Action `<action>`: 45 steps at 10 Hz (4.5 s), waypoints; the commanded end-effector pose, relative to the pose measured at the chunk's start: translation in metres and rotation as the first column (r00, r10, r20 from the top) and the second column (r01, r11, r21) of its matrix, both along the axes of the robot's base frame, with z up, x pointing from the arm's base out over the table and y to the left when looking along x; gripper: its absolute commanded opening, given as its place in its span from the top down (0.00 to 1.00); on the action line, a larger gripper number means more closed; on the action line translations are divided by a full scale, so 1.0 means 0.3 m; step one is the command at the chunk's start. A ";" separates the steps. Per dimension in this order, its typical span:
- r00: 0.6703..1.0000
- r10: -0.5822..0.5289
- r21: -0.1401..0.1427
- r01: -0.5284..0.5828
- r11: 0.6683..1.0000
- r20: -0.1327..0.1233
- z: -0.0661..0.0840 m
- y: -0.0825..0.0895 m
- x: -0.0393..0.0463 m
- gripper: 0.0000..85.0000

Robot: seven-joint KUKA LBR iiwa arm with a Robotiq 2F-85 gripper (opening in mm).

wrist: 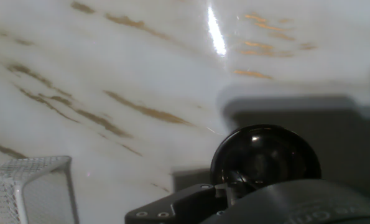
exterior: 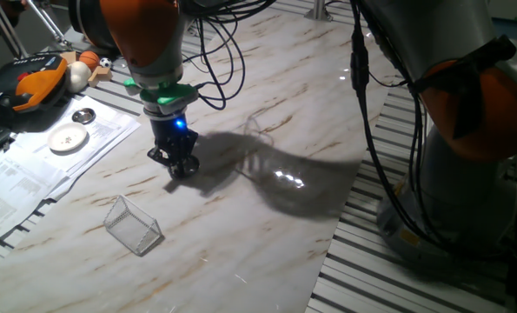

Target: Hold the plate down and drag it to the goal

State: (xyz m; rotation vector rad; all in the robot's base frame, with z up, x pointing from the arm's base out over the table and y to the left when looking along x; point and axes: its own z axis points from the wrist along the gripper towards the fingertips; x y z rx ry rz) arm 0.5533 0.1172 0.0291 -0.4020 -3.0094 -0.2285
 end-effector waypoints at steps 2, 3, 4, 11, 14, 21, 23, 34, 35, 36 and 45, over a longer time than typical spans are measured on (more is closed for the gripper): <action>0.999 0.052 0.002 -0.052 0.999 -0.016 0.000 0.000 0.000 1.00; 0.996 0.079 0.015 -0.079 0.997 -0.029 0.000 0.000 0.000 1.00; 0.993 0.113 0.016 -0.113 0.993 -0.033 0.000 0.000 0.000 1.00; 0.987 0.157 0.037 -0.156 0.987 -0.030 -0.007 0.009 0.000 1.00; 0.989 0.146 0.054 -0.144 0.988 -0.030 -0.009 0.038 0.004 1.00; 0.994 0.093 0.071 -0.089 0.993 -0.053 -0.009 0.140 0.005 1.00; 0.994 0.081 0.073 -0.076 0.994 -0.067 0.004 0.171 0.008 1.00; 0.995 0.080 0.065 -0.076 0.995 -0.060 -0.005 0.187 0.009 1.00; 0.995 0.080 0.064 -0.076 0.995 -0.059 -0.007 0.189 0.010 1.00; 0.995 0.079 0.063 -0.076 0.995 -0.057 -0.012 0.192 0.011 1.00; 0.997 0.050 0.077 -0.045 0.996 -0.058 -0.018 0.241 -0.014 1.00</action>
